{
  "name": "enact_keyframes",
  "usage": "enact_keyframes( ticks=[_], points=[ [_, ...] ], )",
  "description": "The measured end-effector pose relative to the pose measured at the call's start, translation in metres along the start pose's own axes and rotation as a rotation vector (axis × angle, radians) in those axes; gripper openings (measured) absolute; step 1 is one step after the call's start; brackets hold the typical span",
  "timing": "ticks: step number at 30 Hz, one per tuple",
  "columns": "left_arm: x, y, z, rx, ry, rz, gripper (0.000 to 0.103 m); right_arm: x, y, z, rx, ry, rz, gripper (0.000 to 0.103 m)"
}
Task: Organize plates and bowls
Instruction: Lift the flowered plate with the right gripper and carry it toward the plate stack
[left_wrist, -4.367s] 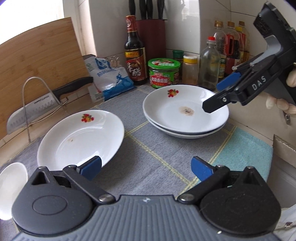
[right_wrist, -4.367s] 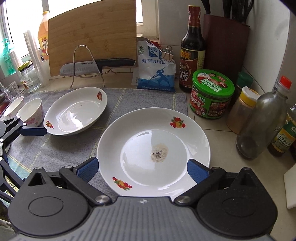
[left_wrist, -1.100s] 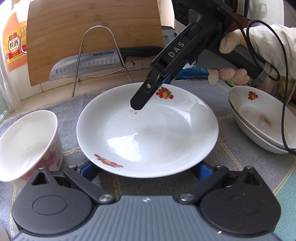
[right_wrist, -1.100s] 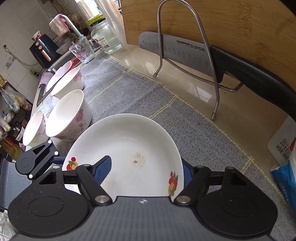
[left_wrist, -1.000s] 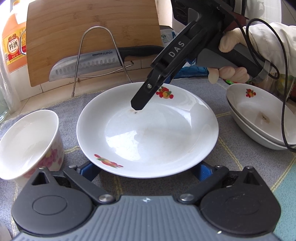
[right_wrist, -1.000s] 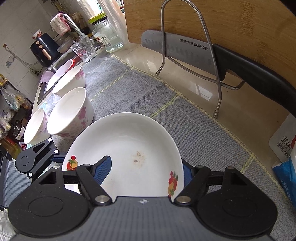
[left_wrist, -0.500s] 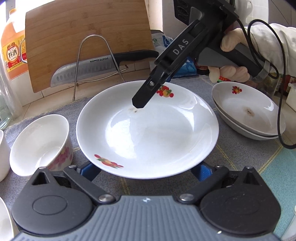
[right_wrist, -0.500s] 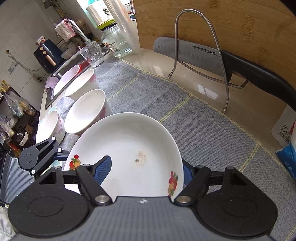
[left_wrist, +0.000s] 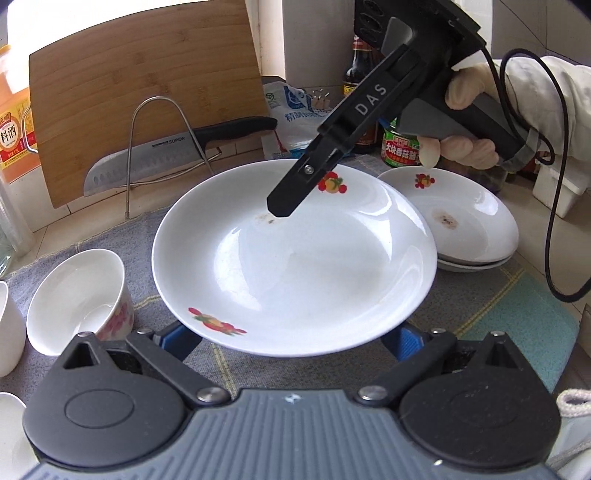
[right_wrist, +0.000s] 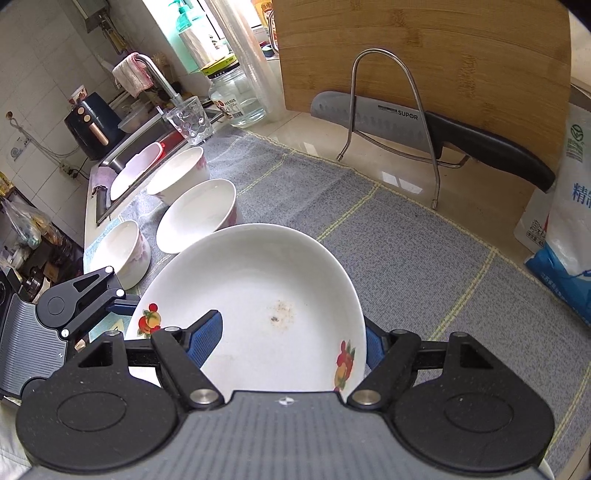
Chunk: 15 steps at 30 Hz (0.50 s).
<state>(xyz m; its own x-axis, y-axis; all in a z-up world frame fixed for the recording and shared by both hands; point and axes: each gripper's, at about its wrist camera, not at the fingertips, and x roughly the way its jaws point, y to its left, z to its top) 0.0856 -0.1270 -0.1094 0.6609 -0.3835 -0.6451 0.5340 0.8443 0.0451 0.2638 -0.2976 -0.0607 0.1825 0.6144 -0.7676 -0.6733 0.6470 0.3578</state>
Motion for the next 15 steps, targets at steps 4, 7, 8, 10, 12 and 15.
enact_keyframes(
  ticks=[4, 7, 8, 10, 12, 15],
  points=[
    [-0.006, -0.009, 0.001, 0.022, -0.009, -0.021, 0.101, -0.013, 0.004, -0.011, 0.018, -0.020, -0.019, 0.081],
    [-0.009, -0.015, 0.002, 0.039, -0.013, -0.040, 0.101, -0.024, 0.006, -0.021, 0.034, -0.037, -0.032, 0.081],
    [-0.009, -0.017, 0.003, 0.045, -0.013, -0.046, 0.101, -0.028, 0.006, -0.024, 0.038, -0.042, -0.037, 0.081],
    [-0.010, -0.021, 0.004, 0.055, -0.014, -0.061, 0.101, -0.034, 0.007, -0.030, 0.047, -0.052, -0.048, 0.081],
    [-0.010, -0.025, 0.005, 0.066, -0.014, -0.078, 0.101, -0.041, 0.008, -0.037, 0.058, -0.061, -0.061, 0.081],
    [-0.011, -0.034, 0.006, 0.088, -0.017, -0.098, 0.101, -0.050, 0.008, -0.048, 0.076, -0.075, -0.079, 0.081]
  ],
)
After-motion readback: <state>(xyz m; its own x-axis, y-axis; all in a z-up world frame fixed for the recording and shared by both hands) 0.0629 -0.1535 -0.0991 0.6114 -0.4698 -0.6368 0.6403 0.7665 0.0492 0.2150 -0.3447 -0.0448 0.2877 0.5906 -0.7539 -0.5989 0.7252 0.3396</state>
